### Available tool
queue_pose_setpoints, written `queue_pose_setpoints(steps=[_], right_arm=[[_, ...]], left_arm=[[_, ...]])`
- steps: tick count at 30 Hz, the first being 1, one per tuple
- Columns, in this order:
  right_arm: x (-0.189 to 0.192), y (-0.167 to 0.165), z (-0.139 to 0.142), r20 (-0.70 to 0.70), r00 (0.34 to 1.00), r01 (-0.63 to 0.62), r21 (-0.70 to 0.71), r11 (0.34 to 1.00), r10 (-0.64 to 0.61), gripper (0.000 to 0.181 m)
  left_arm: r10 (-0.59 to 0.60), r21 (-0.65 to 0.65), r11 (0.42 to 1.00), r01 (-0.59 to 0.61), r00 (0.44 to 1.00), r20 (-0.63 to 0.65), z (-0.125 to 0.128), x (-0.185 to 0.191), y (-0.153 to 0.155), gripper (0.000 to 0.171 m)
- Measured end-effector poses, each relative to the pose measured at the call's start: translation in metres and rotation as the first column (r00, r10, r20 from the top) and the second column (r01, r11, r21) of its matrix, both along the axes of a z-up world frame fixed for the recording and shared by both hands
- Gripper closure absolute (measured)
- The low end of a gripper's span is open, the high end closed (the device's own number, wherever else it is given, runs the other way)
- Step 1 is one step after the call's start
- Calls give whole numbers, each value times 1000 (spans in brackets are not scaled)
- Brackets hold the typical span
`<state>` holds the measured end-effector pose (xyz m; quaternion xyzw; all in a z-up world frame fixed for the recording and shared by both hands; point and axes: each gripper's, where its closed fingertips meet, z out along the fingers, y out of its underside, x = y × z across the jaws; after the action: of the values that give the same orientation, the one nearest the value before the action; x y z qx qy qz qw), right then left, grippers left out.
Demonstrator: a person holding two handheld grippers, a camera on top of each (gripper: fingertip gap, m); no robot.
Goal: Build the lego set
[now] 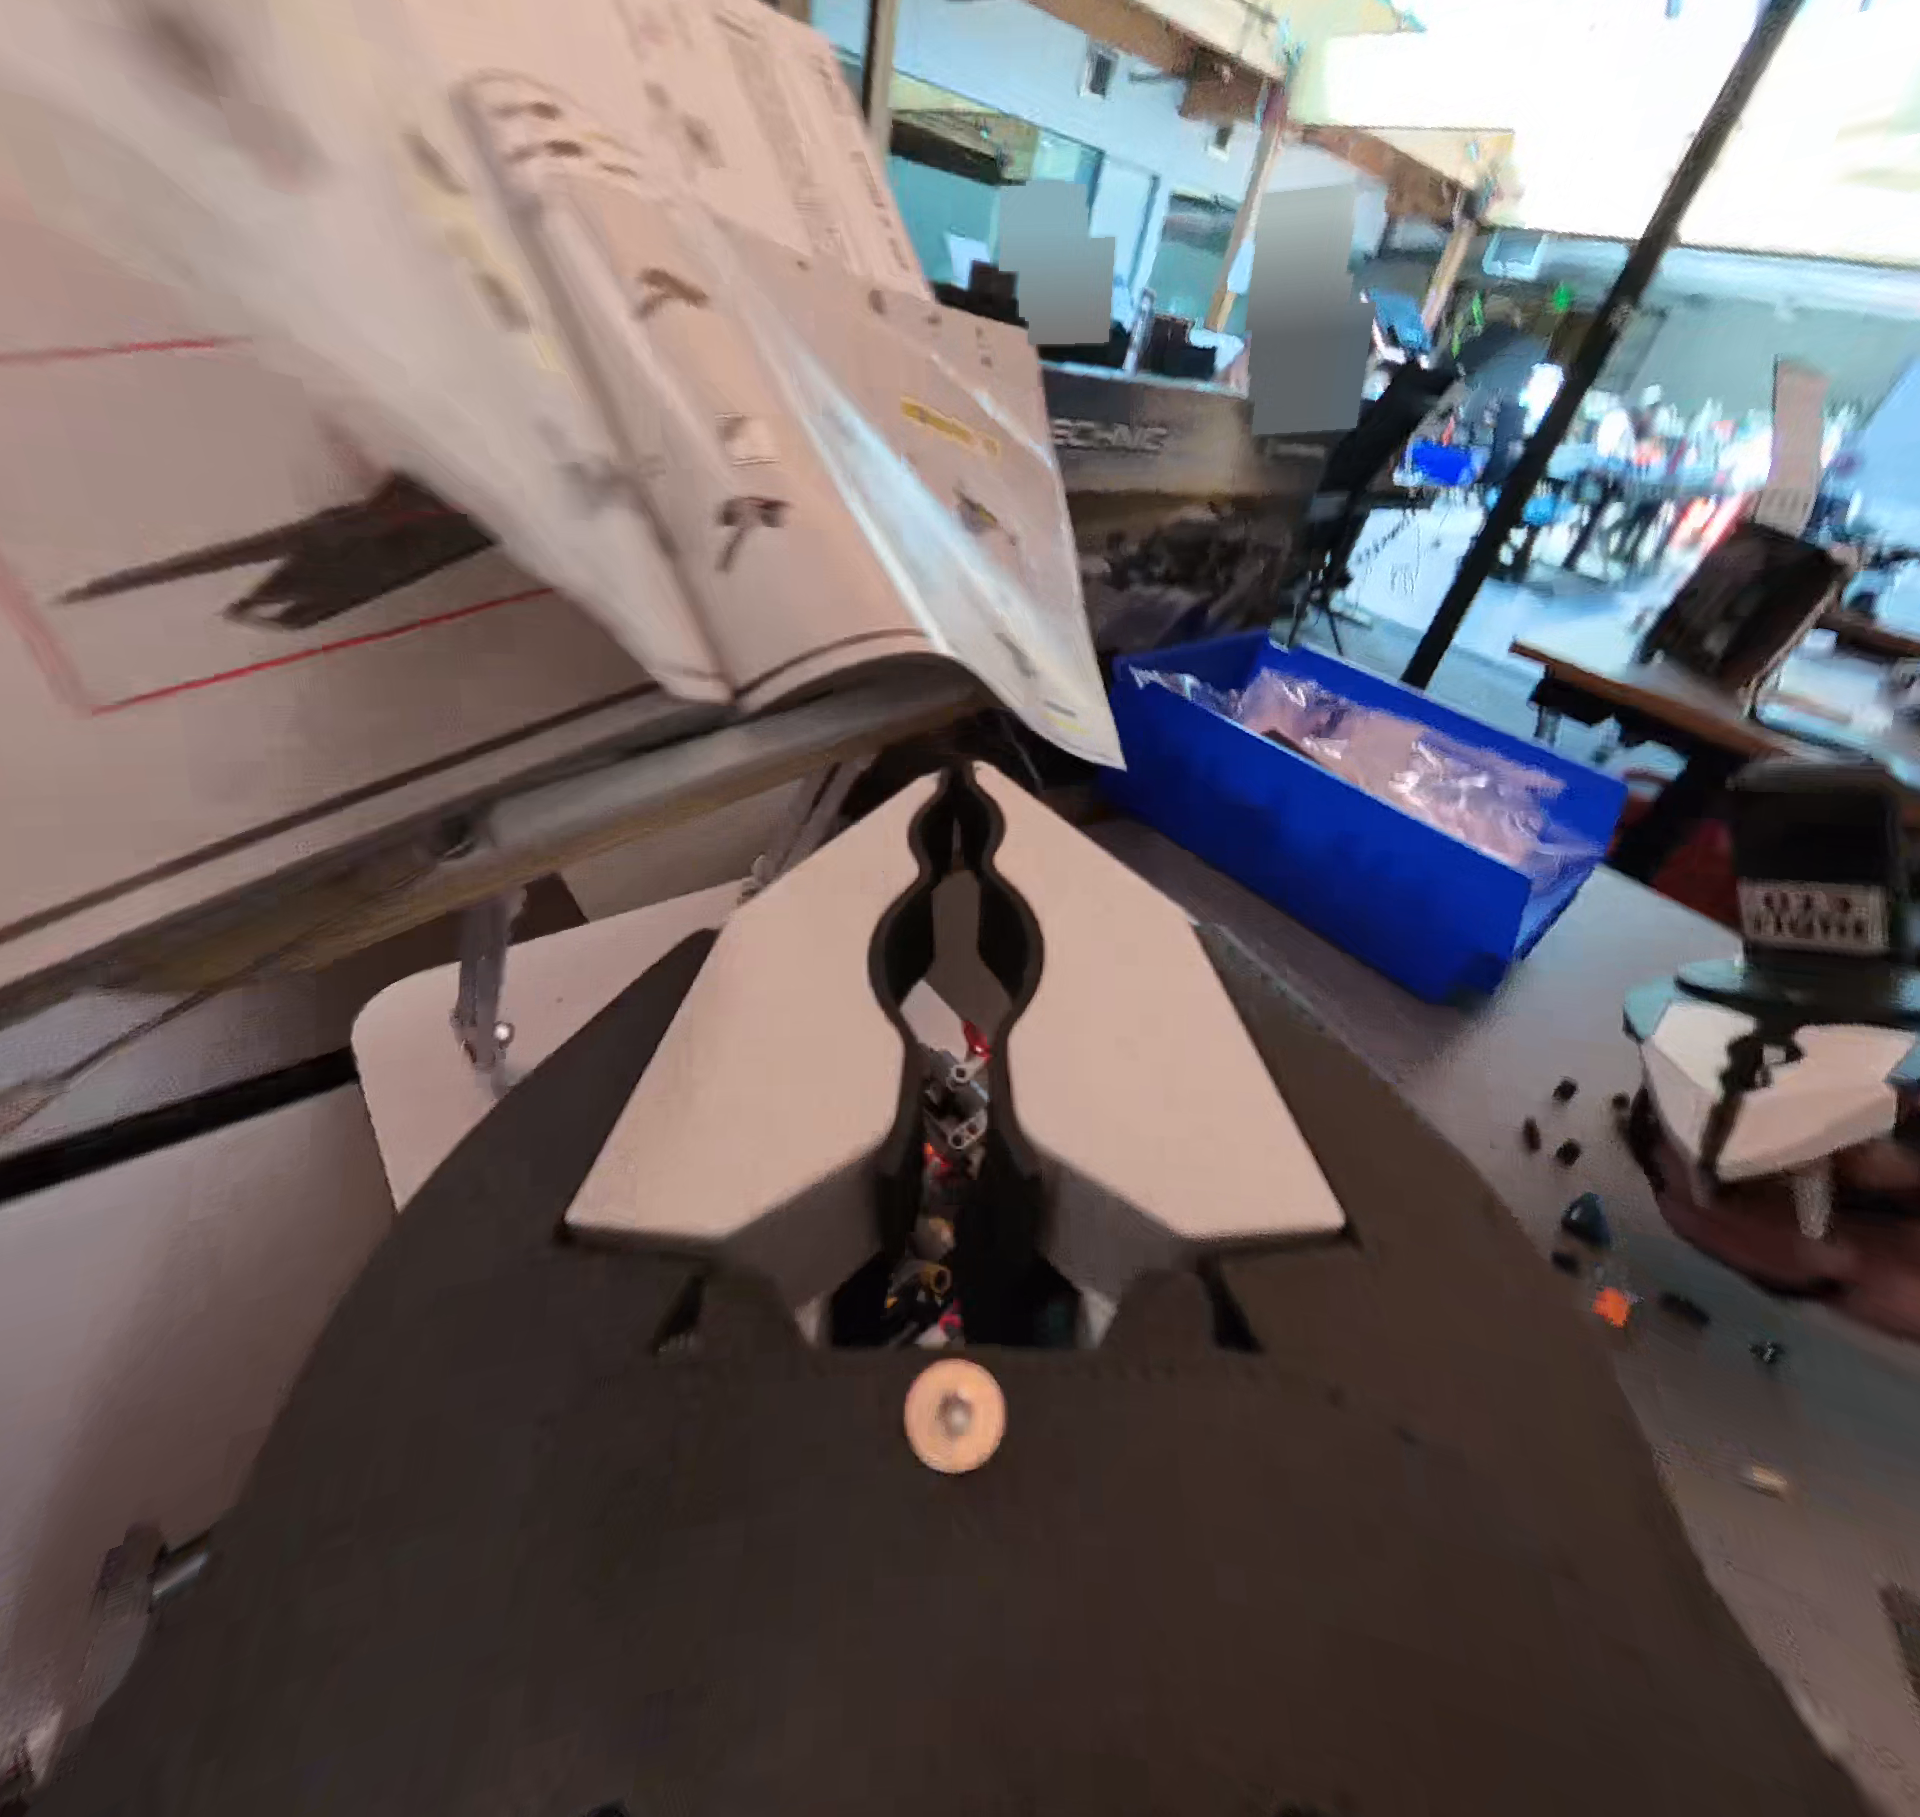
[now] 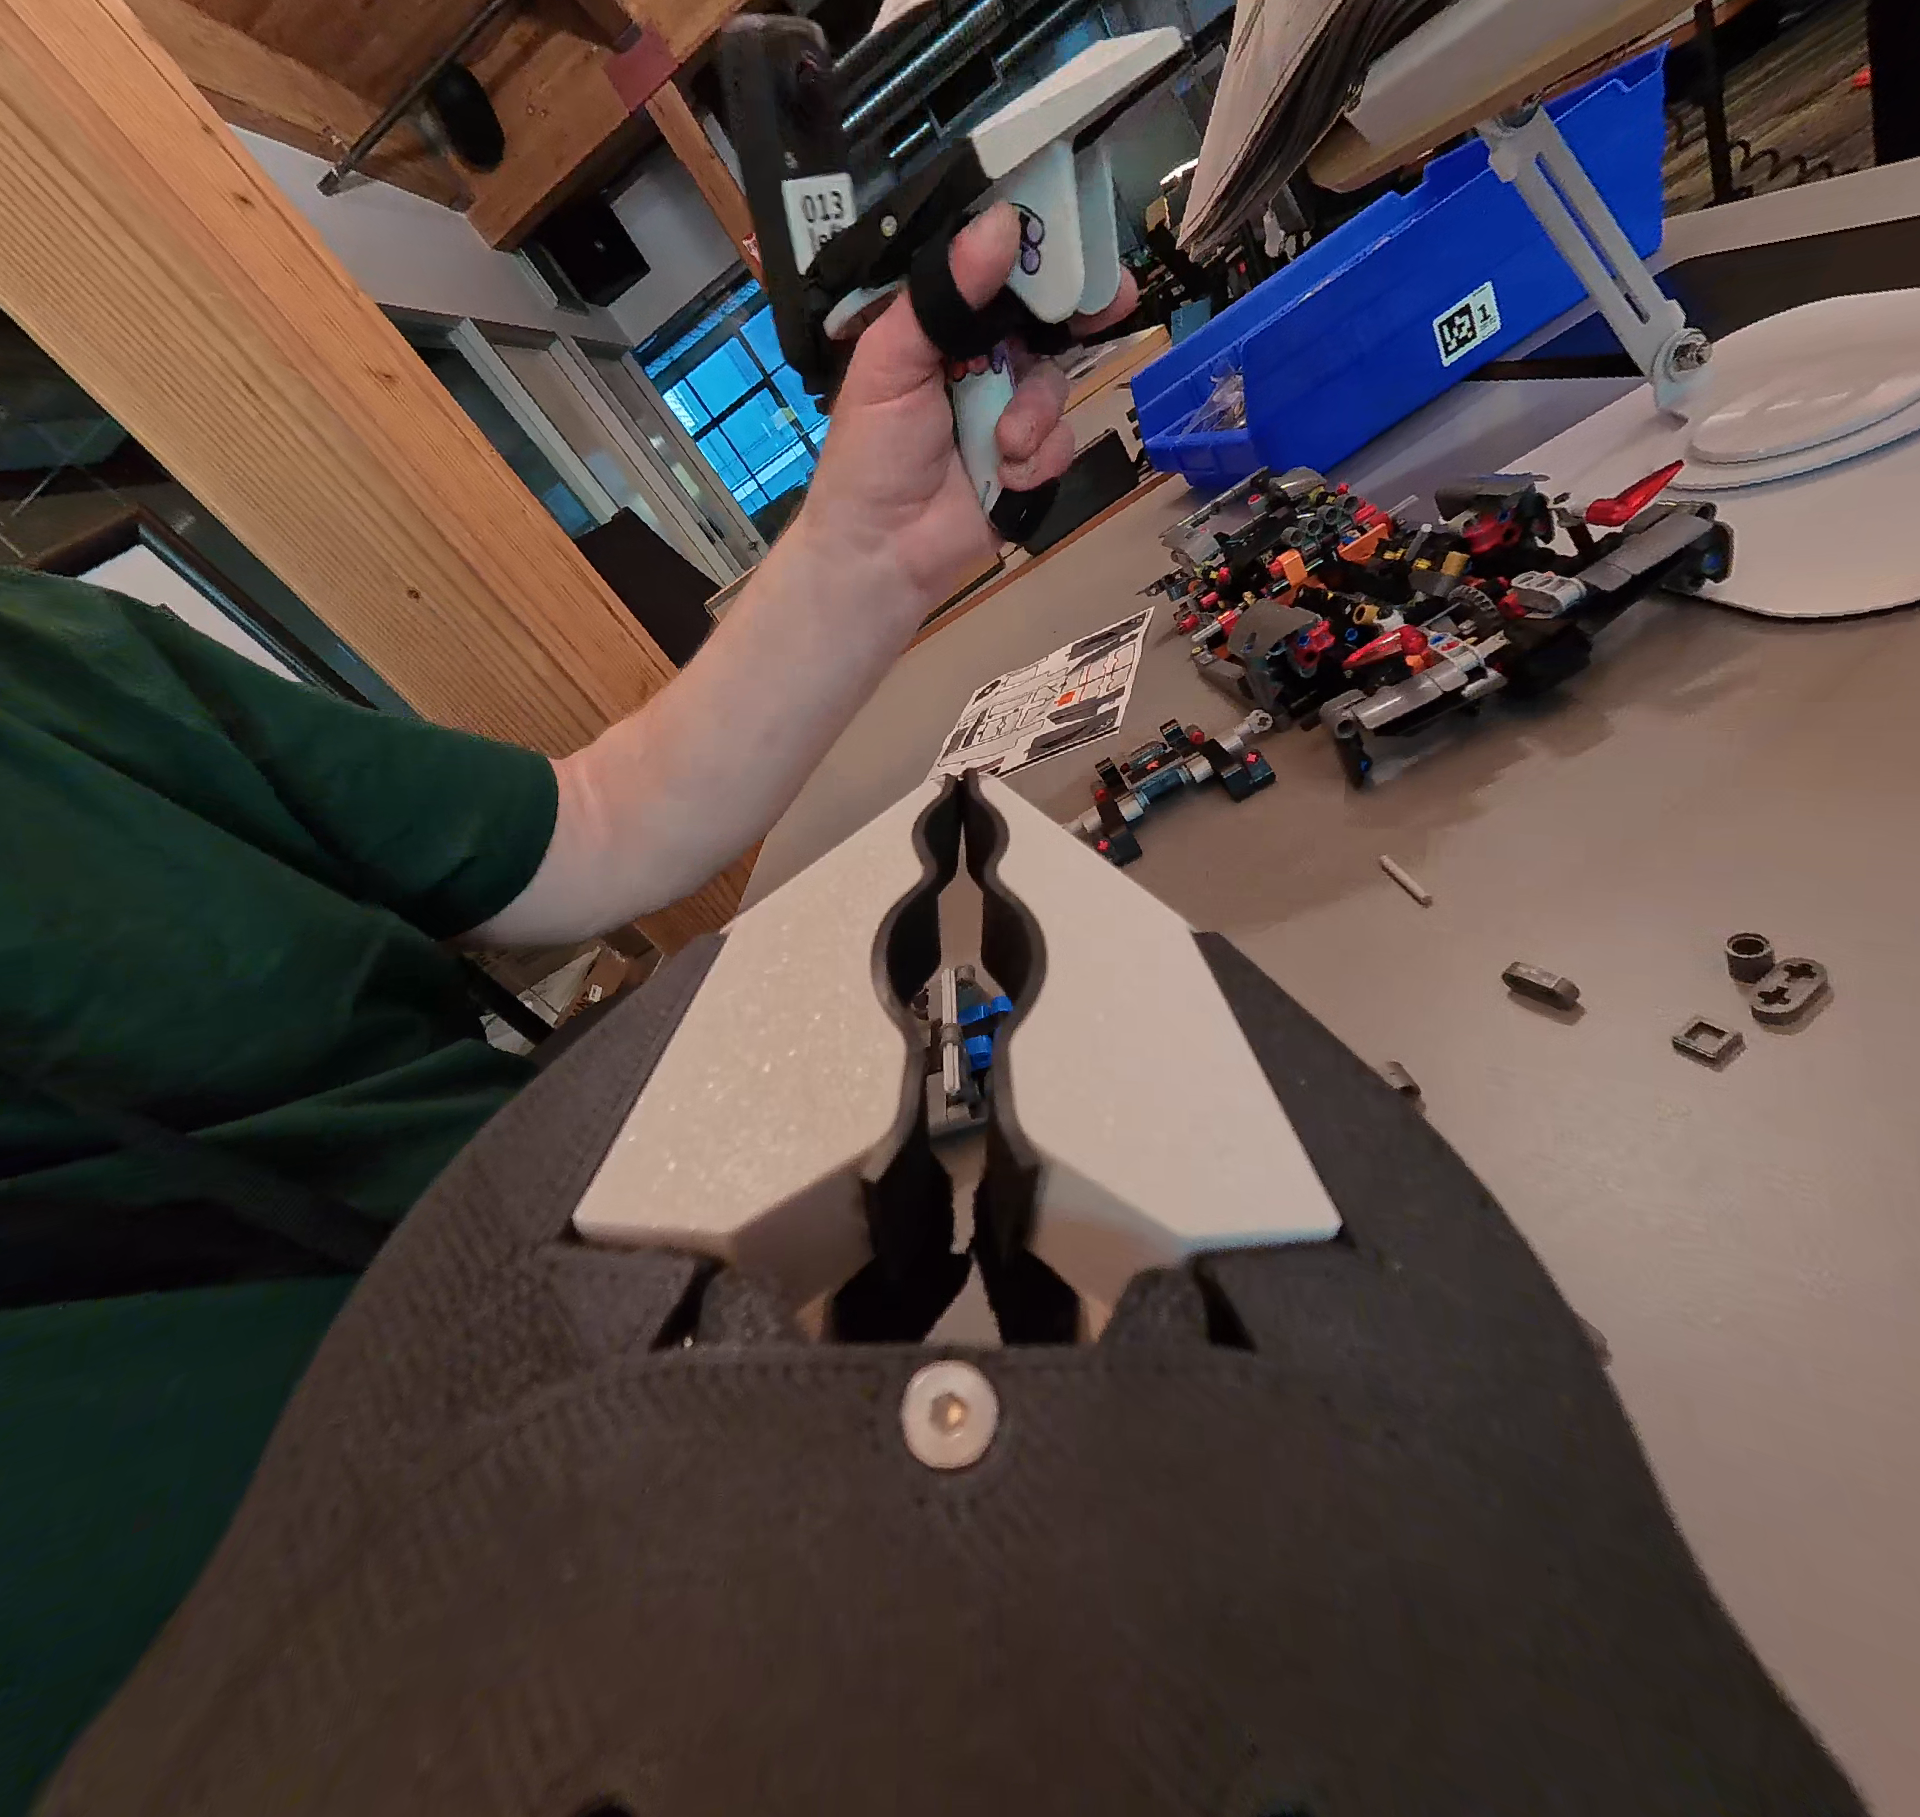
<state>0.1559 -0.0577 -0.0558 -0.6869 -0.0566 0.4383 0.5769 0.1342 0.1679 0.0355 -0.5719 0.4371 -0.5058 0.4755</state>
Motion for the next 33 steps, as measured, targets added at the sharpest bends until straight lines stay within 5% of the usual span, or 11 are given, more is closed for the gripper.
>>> queue_pose_setpoints(steps=[2,5,9,11,13,17,25,33], right_arm=[[0,0,0,-3,1000,-1,1,1000,1,181],[-2,0,-1,-1,1000,-8,-1,1000,8,181],[-2,0,0,6,1000,-8,-1,1000,8,181],[-1,-1,1,5,1000,-3,6,1000,3,181],[0,-2,4,-1,1000,-2,13,1000,2,181],[-3,-3,7,-6,1000,-13,25,1000,13,181],[-5,-2,4,0,1000,-20,15,1000,20,181],[-9,-1,1,3,999,-32,4,999,32,181]], left_arm=[[6,263,965,19,995,-95,0,16,-29,166],[95,629,775,55,975,-203,6,48,-57,154],[312,854,508,113,900,-305,7,92,-32,134],[416,887,427,173,834,-363,-3,104,-6,131],[432,858,450,248,781,-452,-19,107,8,144],[408,839,497,219,795,-449,-21,107,13,171],[325,773,618,144,849,-417,-18,106,16,171],[376,850,446,279,804,-461,-33,111,8,140]])
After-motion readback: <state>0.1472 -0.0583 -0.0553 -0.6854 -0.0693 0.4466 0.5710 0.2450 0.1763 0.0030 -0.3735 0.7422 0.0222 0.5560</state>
